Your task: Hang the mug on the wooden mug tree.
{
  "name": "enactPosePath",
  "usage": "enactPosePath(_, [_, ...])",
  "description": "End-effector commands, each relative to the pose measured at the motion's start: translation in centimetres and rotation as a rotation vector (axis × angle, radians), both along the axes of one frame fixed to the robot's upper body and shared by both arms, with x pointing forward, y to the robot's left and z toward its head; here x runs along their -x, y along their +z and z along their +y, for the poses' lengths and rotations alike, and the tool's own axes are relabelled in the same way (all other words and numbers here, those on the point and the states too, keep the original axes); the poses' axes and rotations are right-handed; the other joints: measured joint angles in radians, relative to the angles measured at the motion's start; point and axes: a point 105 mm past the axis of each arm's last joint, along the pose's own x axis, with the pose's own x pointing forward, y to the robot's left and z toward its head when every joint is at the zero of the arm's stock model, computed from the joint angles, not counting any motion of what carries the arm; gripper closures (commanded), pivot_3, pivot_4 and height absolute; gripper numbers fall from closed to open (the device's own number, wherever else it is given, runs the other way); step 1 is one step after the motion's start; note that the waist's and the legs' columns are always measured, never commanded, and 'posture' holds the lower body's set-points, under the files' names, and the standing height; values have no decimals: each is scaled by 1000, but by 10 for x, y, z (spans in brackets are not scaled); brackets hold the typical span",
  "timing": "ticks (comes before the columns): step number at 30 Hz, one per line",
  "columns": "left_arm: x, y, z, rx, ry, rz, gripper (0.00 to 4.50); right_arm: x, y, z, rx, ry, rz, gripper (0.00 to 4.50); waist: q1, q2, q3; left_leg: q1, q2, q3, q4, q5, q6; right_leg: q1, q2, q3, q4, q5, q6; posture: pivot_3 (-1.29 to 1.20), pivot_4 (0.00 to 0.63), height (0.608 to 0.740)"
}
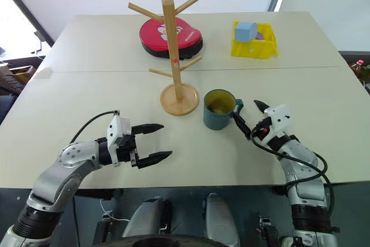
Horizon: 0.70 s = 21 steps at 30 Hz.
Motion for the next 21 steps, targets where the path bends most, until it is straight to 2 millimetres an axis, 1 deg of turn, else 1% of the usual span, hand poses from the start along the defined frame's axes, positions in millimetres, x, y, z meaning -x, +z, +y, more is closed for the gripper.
enactPosePath(1, [3, 8, -4, 4, -15, -38, 0, -7, 4, 4, -27, -5, -24, 28, 1, 0, 0, 0, 0, 0, 0, 0, 0, 0, 0, 0, 0, 0, 0, 0, 150, 735])
enactPosePath(4, [2, 8, -4, 4, -12, -41, 0, -11, 0, 9, -40, 17, -12, 28, 2, 0, 0, 0, 0, 0, 0, 0, 0, 0, 0, 0, 1, 0, 0, 0, 150, 735])
enactPosePath(6, [2, 8, -4, 4, -9, -42, 0, -12, -3, 15, -54, 39, -2, 546, 1, 0, 0, 0, 0, 0, 0, 0, 0, 0, 0, 0, 1, 0, 0, 0, 150, 735])
enactPosePath(8, [2, 8, -4, 4, -5, -43, 0, -13, -4, 20, -71, 70, 7, 1338, 1, 0, 0, 0, 0, 0, 0, 0, 0, 0, 0, 0, 1, 0, 0, 0, 150, 735])
enactPosePath(10, [1, 8, -3, 4, -1, -44, 0, -15, -5, 23, -78, 86, 10, 2365, 1, 0, 0, 0, 0, 0, 1, 0, 0, 0, 0, 0, 1, 0, 1, 0, 150, 735])
enactPosePath(12, [1, 8, -3, 1, 3, -45, 0, -16, -4, 27, -87, 109, 10, 3484, 0, 0, 0, 0, 0, 0, 1, 0, 0, 0, 0, 0, 1, 0, 1, 0, 150, 735])
enactPosePath(14, [0, 7, -3, -3, 6, -48, 0, -16, -3, 32, -96, 134, 7, 4433, 0, 0, 0, 0, 0, 0, 1, 0, 0, 0, 0, 0, 2, 0, 1, 0, 150, 735])
enactPosePath(18, [-1, 8, -1, -3, 20, -52, 0, -14, 1, 35, -96, 149, -4, 4433, 1, 0, 0, 0, 0, 0, 1, 0, 0, 0, 0, 0, 4, 0, 1, 0, 150, 735])
enactPosePath(21, [-6, 8, 5, -8, 54, -63, 0, -5, 8, 47, 64, 210, -41, 4433, 2, 0, 0, 0, 0, 0, 2, 0, 0, -1, 0, 0, 5, 0, 1, 0, 150, 735])
